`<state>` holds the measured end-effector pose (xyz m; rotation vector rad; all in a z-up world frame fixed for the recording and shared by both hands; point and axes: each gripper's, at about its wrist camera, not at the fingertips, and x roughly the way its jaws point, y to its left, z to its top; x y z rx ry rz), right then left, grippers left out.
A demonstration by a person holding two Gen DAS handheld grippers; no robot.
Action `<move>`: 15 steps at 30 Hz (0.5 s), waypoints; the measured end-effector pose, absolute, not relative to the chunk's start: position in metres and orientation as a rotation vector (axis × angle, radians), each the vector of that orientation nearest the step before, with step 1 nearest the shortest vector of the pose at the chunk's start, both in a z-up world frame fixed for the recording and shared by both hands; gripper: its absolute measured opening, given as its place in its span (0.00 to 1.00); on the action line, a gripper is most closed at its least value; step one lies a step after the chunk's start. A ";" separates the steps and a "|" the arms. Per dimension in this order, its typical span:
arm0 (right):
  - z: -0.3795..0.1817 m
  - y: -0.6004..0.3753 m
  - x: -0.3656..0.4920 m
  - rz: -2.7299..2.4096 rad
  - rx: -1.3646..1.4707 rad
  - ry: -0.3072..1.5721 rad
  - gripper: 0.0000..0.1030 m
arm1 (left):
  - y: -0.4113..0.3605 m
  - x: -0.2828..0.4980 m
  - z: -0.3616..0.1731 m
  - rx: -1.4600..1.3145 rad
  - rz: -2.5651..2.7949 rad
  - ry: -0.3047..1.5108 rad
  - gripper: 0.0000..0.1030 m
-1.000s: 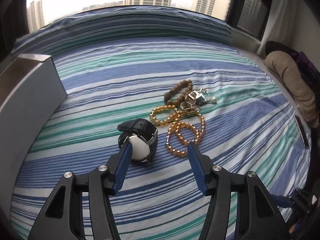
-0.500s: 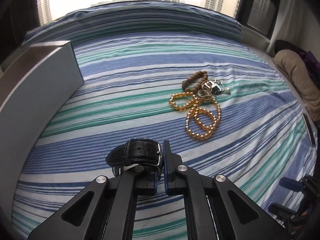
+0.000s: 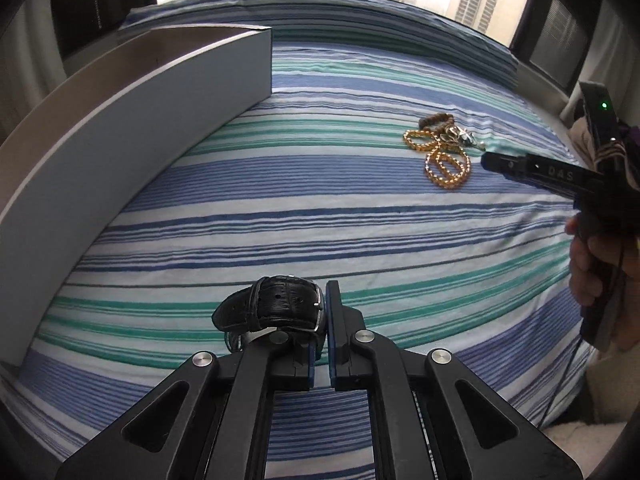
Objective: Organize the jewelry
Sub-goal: 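Grasp and lift the amber bead necklace with the right gripper while the left gripper holds the watch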
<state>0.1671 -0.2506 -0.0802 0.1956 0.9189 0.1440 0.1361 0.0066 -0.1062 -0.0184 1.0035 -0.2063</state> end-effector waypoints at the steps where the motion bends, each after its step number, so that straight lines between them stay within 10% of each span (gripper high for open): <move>1: -0.083 -0.244 0.180 0.159 0.192 0.911 0.56 | 0.009 0.135 -0.107 -0.020 -0.205 1.006 0.03; 10: -0.114 -0.203 0.247 0.144 0.081 0.929 0.48 | 0.026 0.129 -0.110 -0.053 -0.193 1.005 0.03; 15: -0.112 -0.193 0.245 0.172 0.043 0.942 0.08 | 0.029 0.125 -0.110 -0.062 -0.200 1.008 0.03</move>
